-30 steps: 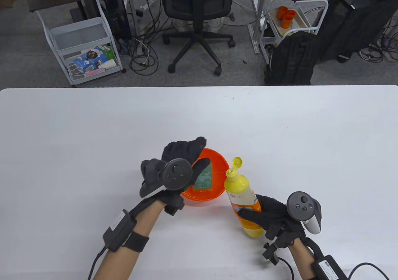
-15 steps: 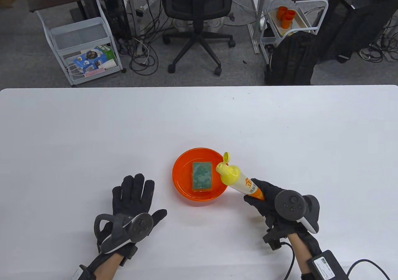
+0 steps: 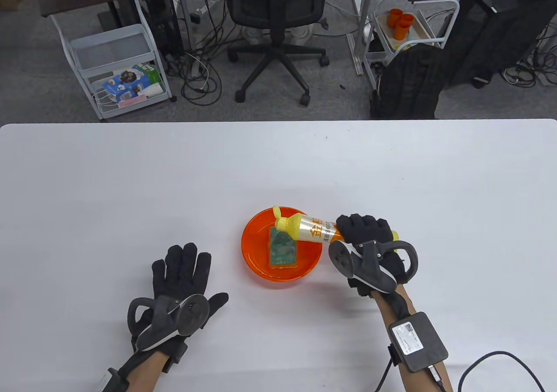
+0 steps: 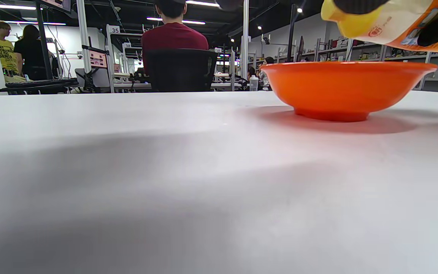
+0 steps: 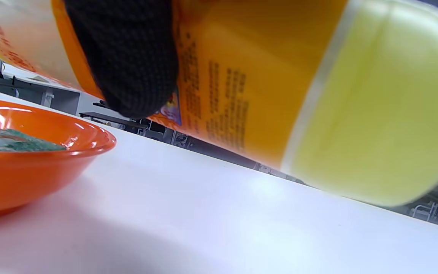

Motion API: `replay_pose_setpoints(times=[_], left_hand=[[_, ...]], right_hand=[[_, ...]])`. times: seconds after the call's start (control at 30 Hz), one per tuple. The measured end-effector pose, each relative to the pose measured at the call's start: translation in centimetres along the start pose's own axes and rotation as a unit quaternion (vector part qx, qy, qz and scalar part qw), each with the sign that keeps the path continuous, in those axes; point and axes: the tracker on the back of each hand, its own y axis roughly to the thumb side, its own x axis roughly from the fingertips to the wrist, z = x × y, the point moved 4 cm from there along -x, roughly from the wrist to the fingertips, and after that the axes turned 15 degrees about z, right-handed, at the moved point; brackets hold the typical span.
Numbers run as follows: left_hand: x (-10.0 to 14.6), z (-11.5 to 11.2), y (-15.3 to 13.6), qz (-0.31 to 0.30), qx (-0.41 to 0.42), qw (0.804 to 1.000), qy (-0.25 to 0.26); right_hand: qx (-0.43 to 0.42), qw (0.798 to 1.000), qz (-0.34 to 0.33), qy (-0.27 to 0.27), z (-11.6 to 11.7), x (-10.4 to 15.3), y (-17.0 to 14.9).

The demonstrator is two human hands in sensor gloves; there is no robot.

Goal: Squeeze dish soap on sponge and spread

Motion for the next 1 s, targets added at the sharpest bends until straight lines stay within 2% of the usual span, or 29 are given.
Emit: replay_pose_setpoints(times=[0.5,0.73,1.0], left_hand=[[-0.2,0.1,-0.2,0.007,0.005,1.0,0.0],[-0.2,0.1,-0.3,0.01,0.007,1.0,0.001],[-0.3,0.1,-0.4,0.014,0.01,1.0,0.001]], right_hand=[[0.066,0.997,-0.01,-0.031,0.3,-0.7,2.0],[0.073,0.996,-0.009,-0.04,0.1,-0.6,1.9],[0.081,0.995,-0.002,-0.054,0.0,-0.1,0.4]])
